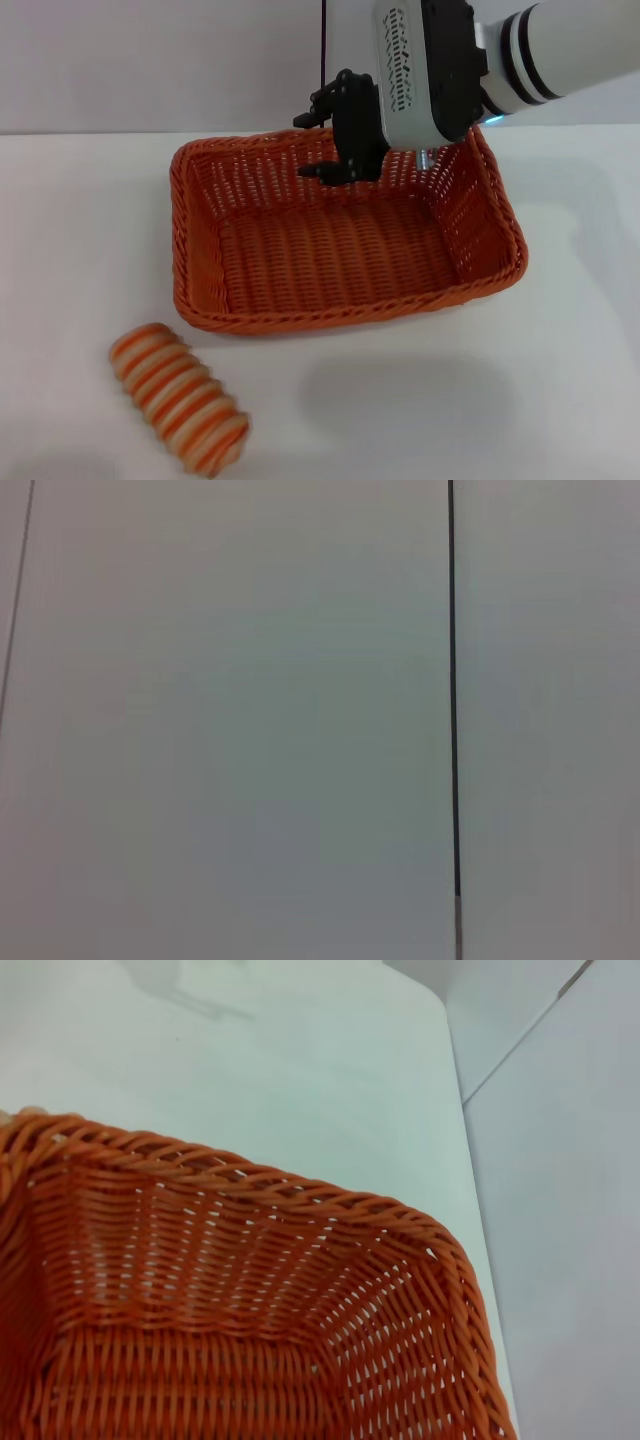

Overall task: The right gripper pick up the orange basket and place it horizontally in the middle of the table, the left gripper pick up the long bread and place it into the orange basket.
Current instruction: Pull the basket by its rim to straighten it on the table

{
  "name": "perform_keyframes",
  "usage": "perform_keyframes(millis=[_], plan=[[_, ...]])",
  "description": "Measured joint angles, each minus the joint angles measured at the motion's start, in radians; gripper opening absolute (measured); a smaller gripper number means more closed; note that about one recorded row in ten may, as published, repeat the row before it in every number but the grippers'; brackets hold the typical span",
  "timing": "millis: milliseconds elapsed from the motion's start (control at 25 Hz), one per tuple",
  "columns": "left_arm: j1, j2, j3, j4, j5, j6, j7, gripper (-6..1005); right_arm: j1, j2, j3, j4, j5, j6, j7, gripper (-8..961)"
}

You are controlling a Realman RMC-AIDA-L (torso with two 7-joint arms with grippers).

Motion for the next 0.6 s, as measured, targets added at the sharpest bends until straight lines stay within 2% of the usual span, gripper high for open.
perform_keyframes(millis=[200, 320, 360, 440, 600], plan=[[-0.003, 0.000, 0.001, -0.002, 0.004, 0.000, 0.000, 814, -0.012, 0.001, 0.000, -0.004, 0.008, 0.000, 0.007, 511], [-0.003, 0.000, 0.002, -0.003, 0.004, 0.003, 0.001, 814, -0.046, 0.000, 0.000, -0.055, 0.025, -0.001, 0.023, 522], [-0.003, 0.000, 0.004, -0.003, 0.005, 0.006, -0.001, 814, -0.080, 0.000, 0.002, -0.112, 0.027, -0.002, 0.050, 522], [-0.001, 0.001, 0.011, -0.002, 0.005, 0.009, -0.006, 814, -0.098, 0.000, 0.006, -0.143, 0.030, -0.007, 0.069, 522], [0.003, 0.007, 0.081, 0.033, 0.007, 0.030, -0.063, 814, -0.215, -0.003, 0.048, -0.298, 0.101, -0.049, 0.158, 522]])
